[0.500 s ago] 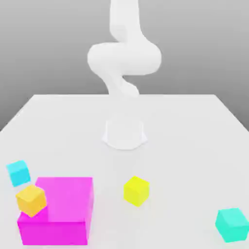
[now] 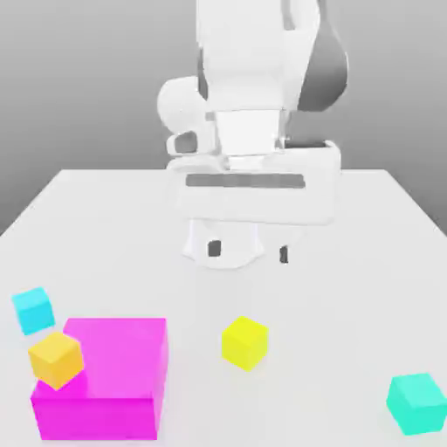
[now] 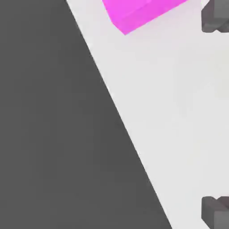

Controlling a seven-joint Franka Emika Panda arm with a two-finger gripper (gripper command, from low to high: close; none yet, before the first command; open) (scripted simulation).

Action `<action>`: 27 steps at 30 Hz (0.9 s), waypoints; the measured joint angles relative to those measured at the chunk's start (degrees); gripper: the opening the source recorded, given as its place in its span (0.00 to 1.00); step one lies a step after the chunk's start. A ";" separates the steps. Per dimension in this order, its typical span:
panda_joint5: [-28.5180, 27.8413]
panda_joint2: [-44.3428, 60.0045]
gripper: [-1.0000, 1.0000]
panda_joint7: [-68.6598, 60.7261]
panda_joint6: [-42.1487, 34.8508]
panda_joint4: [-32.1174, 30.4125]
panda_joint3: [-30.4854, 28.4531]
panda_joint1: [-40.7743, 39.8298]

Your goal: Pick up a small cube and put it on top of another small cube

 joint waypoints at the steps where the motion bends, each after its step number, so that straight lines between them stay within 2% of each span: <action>1: -0.60 2.41 0.50 2.97 1.95 -2.16 0.94 -0.47; 5: -7.33 15.45 0.50 13.03 12.04 -5.14 0.10 -0.48; 8: -11.83 22.08 0.50 16.64 17.47 -4.39 -4.88 3.39; 10: -12.83 26.22 0.50 17.57 20.94 -3.81 -8.02 6.39; 11: -12.95 27.34 0.00 17.76 21.89 -3.66 -8.87 7.25; 18: -13.18 27.16 0.00 17.93 21.83 -3.68 -8.88 7.22; 24: -7.27 16.09 0.00 13.51 12.60 -5.48 -4.99 5.00; 27: -6.88 11.50 0.00 12.68 7.85 -5.37 -4.97 6.06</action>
